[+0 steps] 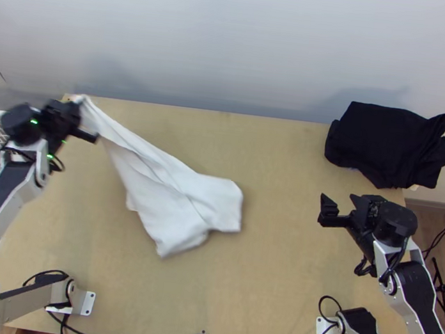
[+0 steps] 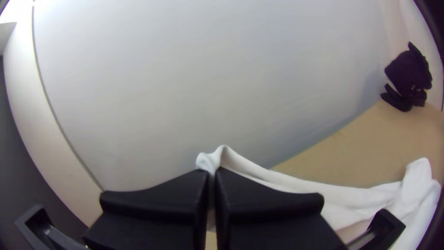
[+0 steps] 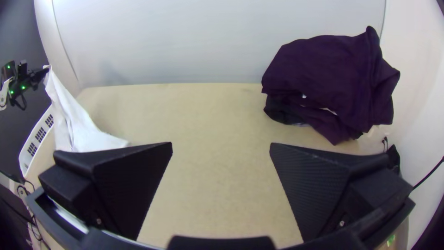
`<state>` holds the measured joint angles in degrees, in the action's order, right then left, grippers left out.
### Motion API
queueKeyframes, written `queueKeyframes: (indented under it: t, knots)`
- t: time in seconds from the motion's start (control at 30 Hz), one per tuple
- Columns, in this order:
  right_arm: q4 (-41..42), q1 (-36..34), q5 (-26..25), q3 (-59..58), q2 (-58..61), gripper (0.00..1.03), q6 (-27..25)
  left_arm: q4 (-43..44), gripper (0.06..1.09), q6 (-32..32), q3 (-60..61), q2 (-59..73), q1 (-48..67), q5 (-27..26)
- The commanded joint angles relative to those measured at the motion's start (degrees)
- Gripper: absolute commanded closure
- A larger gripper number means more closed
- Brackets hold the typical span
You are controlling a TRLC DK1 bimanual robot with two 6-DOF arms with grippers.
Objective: Fold the t-shirt
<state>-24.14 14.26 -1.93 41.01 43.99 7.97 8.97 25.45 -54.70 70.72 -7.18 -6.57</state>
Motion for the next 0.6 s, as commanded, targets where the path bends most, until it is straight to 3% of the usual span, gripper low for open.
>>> queueKeyframes:
  t: [0.0, 0.17, 0.2, 0.27, 0.3, 0.43, 0.57]
  knots:
    - [1.03, 2.0, 0.09, -0.76, 2.59, 0.05, 0.65, 1.14, 1.05, -1.9, -2.26, 3.99, -12.07, -4.42]
    - [-1.79, 5.43, 3.34, -1.38, 6.11, 0.04, 0.65, -1.68, 1.02, -1.9, 2.58, 3.46, -12.86, -6.09]
    - [-2.49, 6.3, 5.01, -1.73, 6.99, 0.04, 0.82, -3.08, 0.91, -1.9, 3.63, 2.06, -12.42, -6.53]
    - [-3.63, 7.71, 9.05, -2.08, 8.4, 0.04, 2.84, -7.83, 0.53, -2.16, 4.78, -0.93, -11.36, -8.72]
    - [-3.63, 8.15, 11.16, -2.43, 8.92, 0.04, 4.16, -10.03, 0.39, -2.69, 4.95, -2.16, -10.84, -9.25]
    - [-3.46, 10.61, 17.75, -1.73, 12.97, 0.05, 8.73, -20.57, 0.36, -5.15, 3.54, -6.56, -8.64, -10.57]
    - [-1.08, 13.16, 19.69, 0.03, 18.33, 0.05, 10.49, -29.8, 0.21, -11.3, 1.17, -12.71, -7.94, -12.42]
